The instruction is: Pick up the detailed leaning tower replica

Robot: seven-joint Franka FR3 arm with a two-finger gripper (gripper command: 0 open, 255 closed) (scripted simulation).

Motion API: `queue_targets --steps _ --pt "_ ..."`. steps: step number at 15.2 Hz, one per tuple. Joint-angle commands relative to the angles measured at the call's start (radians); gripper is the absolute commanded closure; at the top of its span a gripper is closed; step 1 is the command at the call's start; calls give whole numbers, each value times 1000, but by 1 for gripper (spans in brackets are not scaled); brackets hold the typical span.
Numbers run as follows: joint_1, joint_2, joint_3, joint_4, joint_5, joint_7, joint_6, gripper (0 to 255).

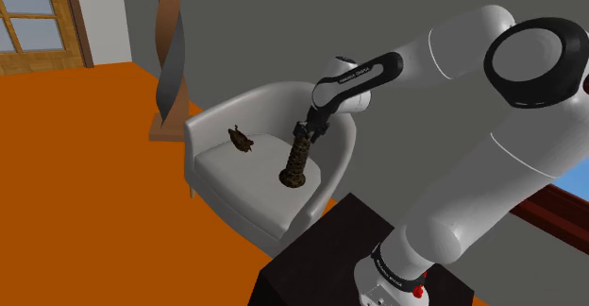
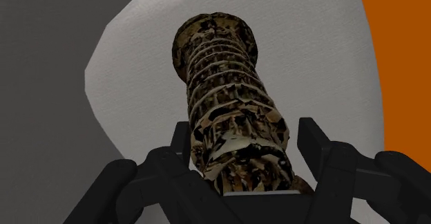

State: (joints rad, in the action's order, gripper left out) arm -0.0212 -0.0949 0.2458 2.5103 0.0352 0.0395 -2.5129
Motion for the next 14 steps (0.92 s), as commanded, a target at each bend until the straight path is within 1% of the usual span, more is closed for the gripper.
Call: queue_targets --steps 1,12,14 --pt "-1 -20 -2 -9 -9 -8 27 255" --pt "-9 -121 -12 -73 -44 -39 189 255" --pt "-9 -122 -12 -74 -44 -40 191 255"
